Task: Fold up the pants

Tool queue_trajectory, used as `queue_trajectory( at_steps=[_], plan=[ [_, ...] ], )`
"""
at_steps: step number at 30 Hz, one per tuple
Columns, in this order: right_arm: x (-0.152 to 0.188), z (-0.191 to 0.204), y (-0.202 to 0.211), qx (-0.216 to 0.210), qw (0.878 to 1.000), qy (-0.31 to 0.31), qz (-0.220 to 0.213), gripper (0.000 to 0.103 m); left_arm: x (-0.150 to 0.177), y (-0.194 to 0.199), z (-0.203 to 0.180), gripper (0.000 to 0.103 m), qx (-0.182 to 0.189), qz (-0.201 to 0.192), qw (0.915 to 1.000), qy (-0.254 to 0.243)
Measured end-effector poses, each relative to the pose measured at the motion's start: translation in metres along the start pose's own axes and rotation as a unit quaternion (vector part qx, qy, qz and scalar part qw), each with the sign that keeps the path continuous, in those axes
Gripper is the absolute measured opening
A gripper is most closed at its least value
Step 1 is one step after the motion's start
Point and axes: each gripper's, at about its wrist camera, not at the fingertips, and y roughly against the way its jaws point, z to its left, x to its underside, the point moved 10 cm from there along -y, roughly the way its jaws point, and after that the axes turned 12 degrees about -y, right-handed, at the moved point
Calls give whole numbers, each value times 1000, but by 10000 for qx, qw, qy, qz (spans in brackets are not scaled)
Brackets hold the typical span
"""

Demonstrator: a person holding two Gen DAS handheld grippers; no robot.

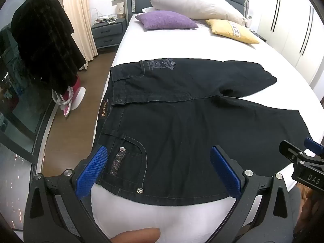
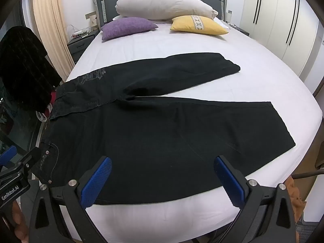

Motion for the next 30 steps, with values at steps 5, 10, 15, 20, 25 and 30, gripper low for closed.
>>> queue_trajectory(
  at_steps=[5,10,15,20,25,30],
  plan=[
    [0,-3,0,-16,10000,-13,36,103,0,0,0,103,6,-12,10000,14],
    [1,-4,-2,40,10000,26,28,103,-1,-1,1,103,-4,-21,10000,1],
    [4,0,-4,85,9999,76,15,103,0,-1,1,103,-4,-23,10000,-1],
    [5,1,-4,106,9999,82,40,103,0,-2,0,103,-4,-29,10000,0],
    [6,1,-5,115,9999,81,47,103,3,1,0,103,-11,-23,10000,-1],
    [7,0,-5,120,9999,90,62,103,3,1,0,103,-13,-22,10000,-6]
  ],
)
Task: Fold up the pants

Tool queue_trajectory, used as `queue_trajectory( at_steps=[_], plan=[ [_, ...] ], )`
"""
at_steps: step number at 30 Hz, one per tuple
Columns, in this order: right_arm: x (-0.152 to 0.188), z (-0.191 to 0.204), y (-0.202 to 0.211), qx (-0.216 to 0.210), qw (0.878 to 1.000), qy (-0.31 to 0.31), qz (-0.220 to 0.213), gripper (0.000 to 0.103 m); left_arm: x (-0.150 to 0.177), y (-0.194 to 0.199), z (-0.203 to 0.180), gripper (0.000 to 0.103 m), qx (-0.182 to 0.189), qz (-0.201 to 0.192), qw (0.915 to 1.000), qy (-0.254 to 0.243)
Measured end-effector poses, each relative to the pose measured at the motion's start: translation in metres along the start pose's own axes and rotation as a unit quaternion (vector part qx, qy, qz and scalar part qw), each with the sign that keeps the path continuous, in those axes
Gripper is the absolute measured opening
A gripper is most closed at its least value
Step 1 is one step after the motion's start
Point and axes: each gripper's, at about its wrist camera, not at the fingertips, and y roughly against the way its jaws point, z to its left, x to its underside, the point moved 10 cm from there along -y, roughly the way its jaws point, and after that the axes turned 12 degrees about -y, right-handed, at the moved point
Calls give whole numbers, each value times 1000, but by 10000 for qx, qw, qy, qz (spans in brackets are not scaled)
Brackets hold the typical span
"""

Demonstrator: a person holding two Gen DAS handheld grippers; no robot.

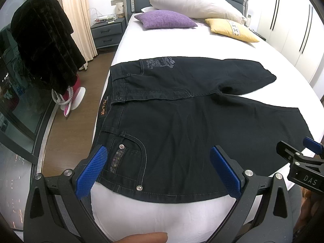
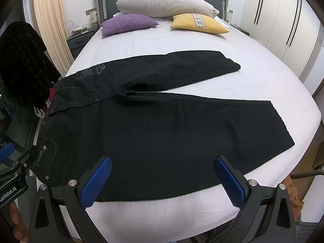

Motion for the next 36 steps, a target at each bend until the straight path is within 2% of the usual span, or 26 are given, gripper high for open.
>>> queue_trajectory(
  at_steps=[36],
  plan=[
    [1,1,-1,6,10000,6,14,103,6,-4,-2,103,-8,19,10000,-11]
  ],
)
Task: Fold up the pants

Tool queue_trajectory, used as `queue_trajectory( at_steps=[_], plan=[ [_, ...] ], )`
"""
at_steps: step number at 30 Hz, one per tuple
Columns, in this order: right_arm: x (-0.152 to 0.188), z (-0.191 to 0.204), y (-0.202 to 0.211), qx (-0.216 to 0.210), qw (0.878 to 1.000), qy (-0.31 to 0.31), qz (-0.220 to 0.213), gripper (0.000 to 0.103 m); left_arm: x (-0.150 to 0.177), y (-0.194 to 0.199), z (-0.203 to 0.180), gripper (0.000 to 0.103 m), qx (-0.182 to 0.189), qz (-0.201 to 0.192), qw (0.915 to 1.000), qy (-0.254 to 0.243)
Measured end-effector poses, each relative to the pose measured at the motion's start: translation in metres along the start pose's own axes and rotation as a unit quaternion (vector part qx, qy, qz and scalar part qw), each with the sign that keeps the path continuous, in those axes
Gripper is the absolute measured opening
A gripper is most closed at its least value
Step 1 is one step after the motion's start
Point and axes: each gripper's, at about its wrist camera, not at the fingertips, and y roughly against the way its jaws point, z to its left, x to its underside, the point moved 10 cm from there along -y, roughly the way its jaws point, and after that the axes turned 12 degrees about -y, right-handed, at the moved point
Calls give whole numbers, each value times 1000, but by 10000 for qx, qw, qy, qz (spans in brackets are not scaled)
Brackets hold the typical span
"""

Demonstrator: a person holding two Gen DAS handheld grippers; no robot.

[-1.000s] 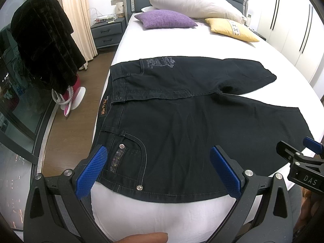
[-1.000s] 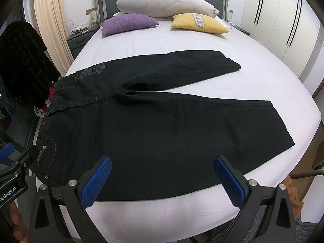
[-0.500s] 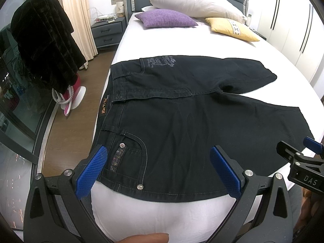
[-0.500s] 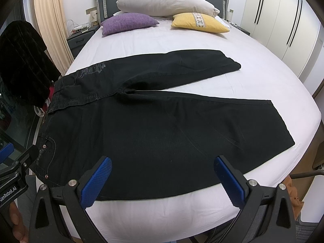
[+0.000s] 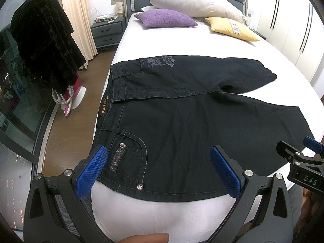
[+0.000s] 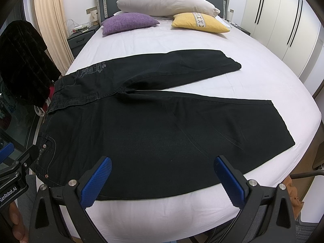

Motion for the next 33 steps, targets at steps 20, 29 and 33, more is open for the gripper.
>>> queue_trajectory(
  at_steps=[20,29,33],
  plan=[
    [0,1,0,1,10000,3,3,103,0,0,0,103,-5,11,10000,-4],
    [0,1,-1,0,10000,1,14,103,1,0,-2,103,5,-17,10000,-45],
    [0,1,-2,-40,10000,18,31,103,-3,0,-3,103,147,-178,9996,-187]
  ],
)
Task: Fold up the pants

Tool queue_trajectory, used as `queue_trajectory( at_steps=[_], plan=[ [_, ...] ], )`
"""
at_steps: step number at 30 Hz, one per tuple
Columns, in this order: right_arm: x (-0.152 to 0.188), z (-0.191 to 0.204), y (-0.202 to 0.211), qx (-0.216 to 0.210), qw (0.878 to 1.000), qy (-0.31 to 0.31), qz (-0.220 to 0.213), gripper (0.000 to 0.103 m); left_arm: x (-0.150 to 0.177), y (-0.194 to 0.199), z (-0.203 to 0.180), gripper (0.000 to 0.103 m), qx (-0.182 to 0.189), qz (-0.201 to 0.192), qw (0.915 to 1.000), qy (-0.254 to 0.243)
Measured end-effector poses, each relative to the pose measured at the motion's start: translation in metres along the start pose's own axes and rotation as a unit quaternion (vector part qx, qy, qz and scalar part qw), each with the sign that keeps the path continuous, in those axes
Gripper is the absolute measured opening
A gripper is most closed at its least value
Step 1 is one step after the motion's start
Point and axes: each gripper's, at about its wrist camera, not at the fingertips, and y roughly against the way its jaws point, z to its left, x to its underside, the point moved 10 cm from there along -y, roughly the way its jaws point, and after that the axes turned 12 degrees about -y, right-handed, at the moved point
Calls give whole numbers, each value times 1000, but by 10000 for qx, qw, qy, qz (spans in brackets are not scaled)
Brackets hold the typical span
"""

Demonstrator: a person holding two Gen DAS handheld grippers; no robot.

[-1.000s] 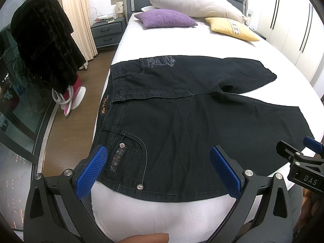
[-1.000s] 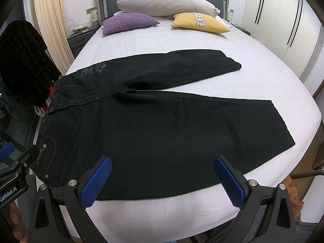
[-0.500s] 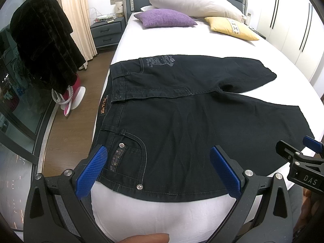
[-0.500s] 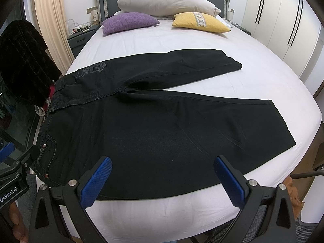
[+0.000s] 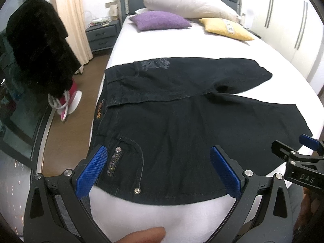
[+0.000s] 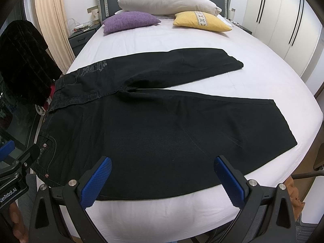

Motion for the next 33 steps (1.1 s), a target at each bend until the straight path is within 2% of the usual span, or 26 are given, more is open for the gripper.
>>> queue_trajectory(
  at_steps=[3,6,9,12,14,17,20,25,26,28,30,33],
  plan=[
    [-4,2,-1,-217,9998,24,4,103,-10,-5,5,103,100,-131,9998,-79],
    [-14,8,-2,-595,9982,115,13,103,-29,-17,16,103,390,-156,9991,-73],
    [-38,20,3,-1137,9930,310,-108,103,-53,-43,25,103,1070,-2,9942,-103],
    [-68,32,3,-1435,9871,672,-242,103,-77,-67,43,103,1010,71,9945,-268],
    [-91,42,-2,-1673,9805,995,-274,103,-96,-93,58,103,1097,264,9927,-419],
    [-119,51,-15,-1909,9725,1312,-256,101,-133,-131,86,103,984,241,9934,-538],
    [-146,59,-40,-2156,9648,1507,-52,93,-171,-172,103,103,1057,303,9908,-784],
    [-175,73,-79,-2504,9497,1875,116,86,-208,-238,111,101,1482,586,9763,-1464],
    [-179,77,-87,-2554,9462,1981,162,85,-211,-251,112,99,1548,675,9724,-1611],
    [-185,83,-100,-2681,9388,2148,261,85,-210,-273,113,85,1827,940,9632,-1731],
    [-191,88,-111,-2804,9317,2284,331,85,-210,-293,117,83,1976,1149,9538,-1948],
    [-200,97,-127,-2952,9225,2438,486,81,-209,-312,119,78,2112,1335,9440,-2154]
  ],
)
